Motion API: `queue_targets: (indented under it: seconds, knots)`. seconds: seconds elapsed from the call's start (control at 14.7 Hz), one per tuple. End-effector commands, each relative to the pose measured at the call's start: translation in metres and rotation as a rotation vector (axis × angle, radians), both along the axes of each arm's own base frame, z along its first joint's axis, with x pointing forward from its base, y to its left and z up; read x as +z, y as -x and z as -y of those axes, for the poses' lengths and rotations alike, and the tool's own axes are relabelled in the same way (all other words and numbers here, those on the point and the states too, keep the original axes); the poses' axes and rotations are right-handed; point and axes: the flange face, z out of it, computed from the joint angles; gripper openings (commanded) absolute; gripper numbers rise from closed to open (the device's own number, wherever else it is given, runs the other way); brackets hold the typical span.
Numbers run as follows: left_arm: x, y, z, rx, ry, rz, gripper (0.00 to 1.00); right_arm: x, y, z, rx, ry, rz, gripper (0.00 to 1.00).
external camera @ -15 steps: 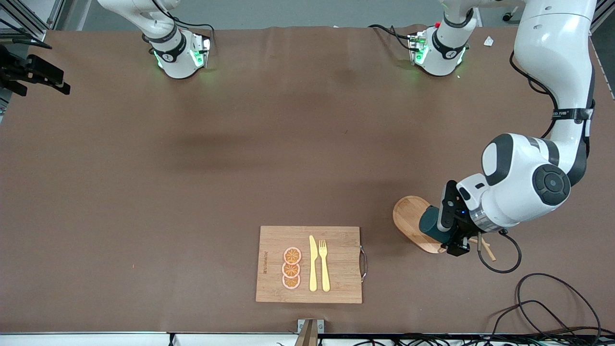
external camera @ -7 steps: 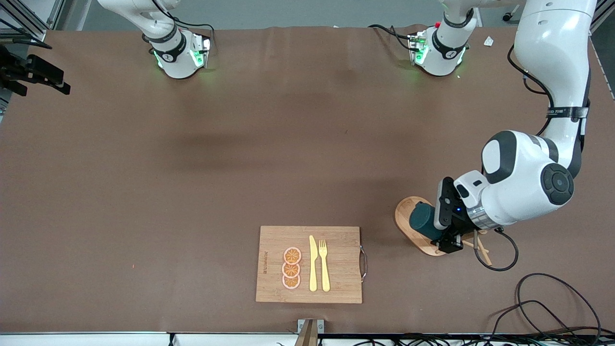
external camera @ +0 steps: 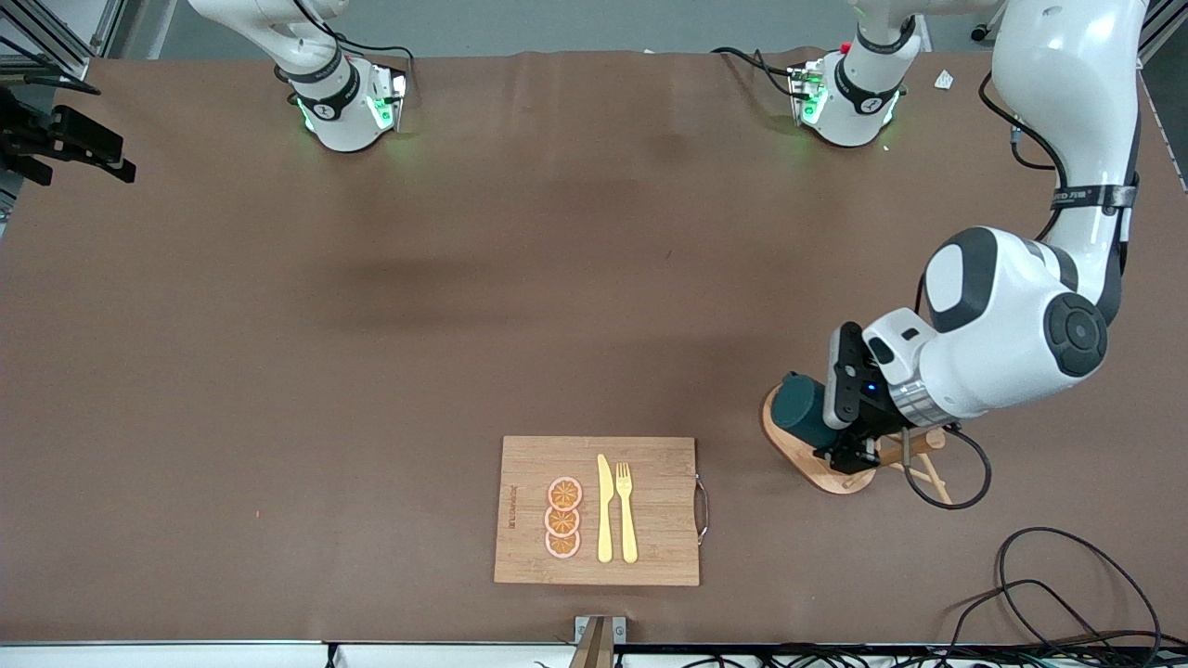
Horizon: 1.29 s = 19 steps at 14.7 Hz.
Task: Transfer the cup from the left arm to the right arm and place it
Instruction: 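Lift the teal mug off the stand and carry it toward the table middle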
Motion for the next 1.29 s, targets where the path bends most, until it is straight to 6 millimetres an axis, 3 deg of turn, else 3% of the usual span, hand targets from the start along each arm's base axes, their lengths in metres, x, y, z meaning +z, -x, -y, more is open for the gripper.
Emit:
queue_targets:
  seconds: [0.0,0.2,0.48,0.82,1.02,1.22]
  knots:
    - [0.015,0.012,0.02,0.017,-0.005,-0.017,0.58,-0.001,0.004,0.001,-0.001,0.001,-0.003,1.0]
    - [0.016,0.023,0.051,0.011,-0.092,0.003,0.59,-0.001,0.004,0.001,-0.001,0.001,-0.003,1.0]
    - [0.017,0.044,0.105,-0.098,-0.215,0.075,0.56,-0.002,0.004,0.001,-0.001,0.001,-0.005,1.0]
    - [0.01,0.085,0.186,-0.119,-0.389,0.19,0.47,-0.002,0.004,0.001,-0.001,0.001,-0.005,1.0]
    - [-0.011,0.135,0.261,-0.142,-0.528,0.317,0.45,-0.001,0.004,0.001,-0.003,0.001,-0.003,1.0]
    - [-0.047,0.169,0.303,-0.175,-0.647,0.409,0.44,0.001,0.005,0.002,-0.007,0.001,-0.008,1.0]
